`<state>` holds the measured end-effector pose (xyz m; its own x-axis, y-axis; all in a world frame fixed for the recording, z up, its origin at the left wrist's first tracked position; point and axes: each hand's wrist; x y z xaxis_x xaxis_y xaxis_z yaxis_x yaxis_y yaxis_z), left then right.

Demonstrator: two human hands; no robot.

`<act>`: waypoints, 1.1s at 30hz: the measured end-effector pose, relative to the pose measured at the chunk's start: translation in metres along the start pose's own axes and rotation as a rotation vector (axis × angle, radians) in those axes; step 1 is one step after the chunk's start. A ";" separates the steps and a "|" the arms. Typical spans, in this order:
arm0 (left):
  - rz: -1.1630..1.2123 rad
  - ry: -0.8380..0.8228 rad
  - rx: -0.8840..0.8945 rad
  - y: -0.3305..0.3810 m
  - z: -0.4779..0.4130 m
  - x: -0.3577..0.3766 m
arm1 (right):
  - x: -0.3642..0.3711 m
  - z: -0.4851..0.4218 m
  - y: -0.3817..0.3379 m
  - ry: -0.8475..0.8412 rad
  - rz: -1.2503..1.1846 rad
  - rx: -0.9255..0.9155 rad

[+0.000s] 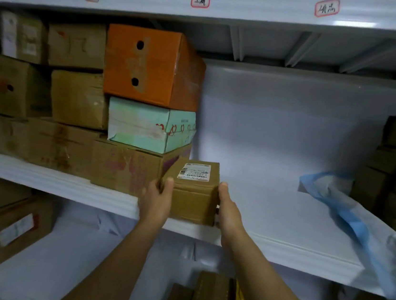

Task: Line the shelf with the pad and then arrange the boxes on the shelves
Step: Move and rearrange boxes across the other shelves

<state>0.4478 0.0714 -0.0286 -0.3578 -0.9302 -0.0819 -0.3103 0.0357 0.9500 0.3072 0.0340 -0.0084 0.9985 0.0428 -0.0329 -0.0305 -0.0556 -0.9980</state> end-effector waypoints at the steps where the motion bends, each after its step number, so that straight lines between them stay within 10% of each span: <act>1: 0.047 -0.042 -0.060 0.002 0.005 -0.005 | -0.003 0.003 0.003 0.055 0.004 0.020; 7: 0.487 -0.394 -0.410 -0.015 0.041 -0.024 | -0.026 0.034 0.030 0.175 -0.115 0.249; 15: 0.561 -0.965 -0.530 -0.110 0.097 -0.038 | -0.116 0.054 0.142 -0.304 -0.156 0.262; 25: 0.195 -1.166 -0.741 -0.152 0.206 0.038 | -0.232 0.043 0.220 -0.287 -0.044 0.350; 33: 0.009 -0.858 -0.713 -0.129 0.290 0.175 | -0.357 -0.007 0.254 0.279 -0.070 0.521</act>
<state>0.1696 0.0099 -0.2526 -0.9327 -0.3605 0.0066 0.1736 -0.4328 0.8846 -0.0565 -0.0023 -0.2499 0.9708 -0.2391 -0.0205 0.0888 0.4373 -0.8949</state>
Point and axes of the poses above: each hand's wrist, its own z-axis away from the middle knuckle, its own x-axis out of the palm, y = z × x, and after that the axes turned 15 degrees about y, right-handed
